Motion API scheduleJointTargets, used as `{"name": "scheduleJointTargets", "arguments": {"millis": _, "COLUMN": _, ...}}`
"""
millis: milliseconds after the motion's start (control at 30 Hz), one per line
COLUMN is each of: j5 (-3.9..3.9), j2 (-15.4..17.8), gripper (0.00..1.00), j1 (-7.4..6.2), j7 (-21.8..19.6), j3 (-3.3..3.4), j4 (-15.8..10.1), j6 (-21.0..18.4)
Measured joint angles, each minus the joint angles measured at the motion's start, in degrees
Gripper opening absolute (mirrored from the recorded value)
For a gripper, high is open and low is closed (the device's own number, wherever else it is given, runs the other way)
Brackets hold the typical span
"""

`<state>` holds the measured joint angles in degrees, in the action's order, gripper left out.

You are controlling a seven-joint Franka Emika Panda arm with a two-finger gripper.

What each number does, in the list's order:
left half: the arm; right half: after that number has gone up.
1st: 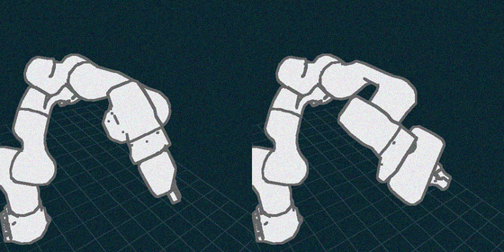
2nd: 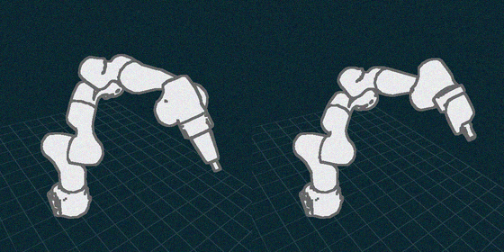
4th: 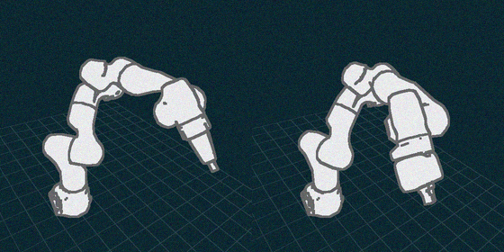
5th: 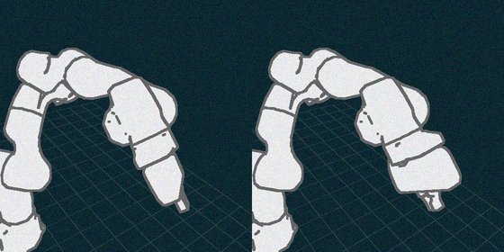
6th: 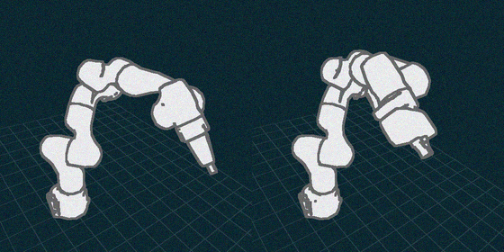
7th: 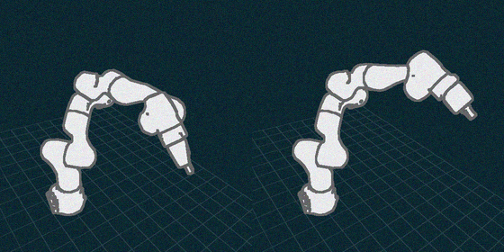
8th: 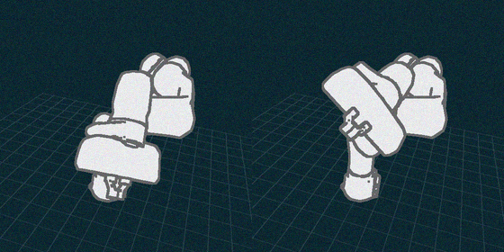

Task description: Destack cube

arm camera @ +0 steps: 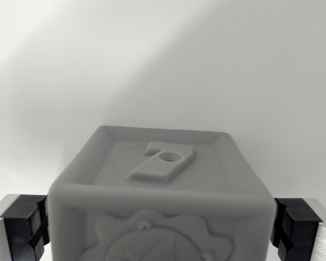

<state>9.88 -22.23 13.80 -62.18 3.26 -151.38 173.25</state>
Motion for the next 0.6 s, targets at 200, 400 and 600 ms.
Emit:
{"name": "scheduleJointTargets", "arguments": {"millis": 200, "j5": 0.0, "j2": 0.01, "gripper": 1.0, "j1": -0.03, "j7": -0.01, "j3": 0.01, "j4": -0.01, "j6": -0.01}}
{"name": "scheduleJointTargets", "arguments": {"millis": 400, "j5": -0.03, "j2": 0.87, "gripper": 1.0, "j1": -0.39, "j7": -0.07, "j3": 0.38, "j4": -0.25, "j6": -0.5}}
{"name": "scheduleJointTargets", "arguments": {"millis": 600, "j5": -0.32, "j2": 3.16, "gripper": 1.0, "j1": -1.25, "j7": -0.34, "j3": 1.36, "j4": -0.8, "j6": -2.21}}
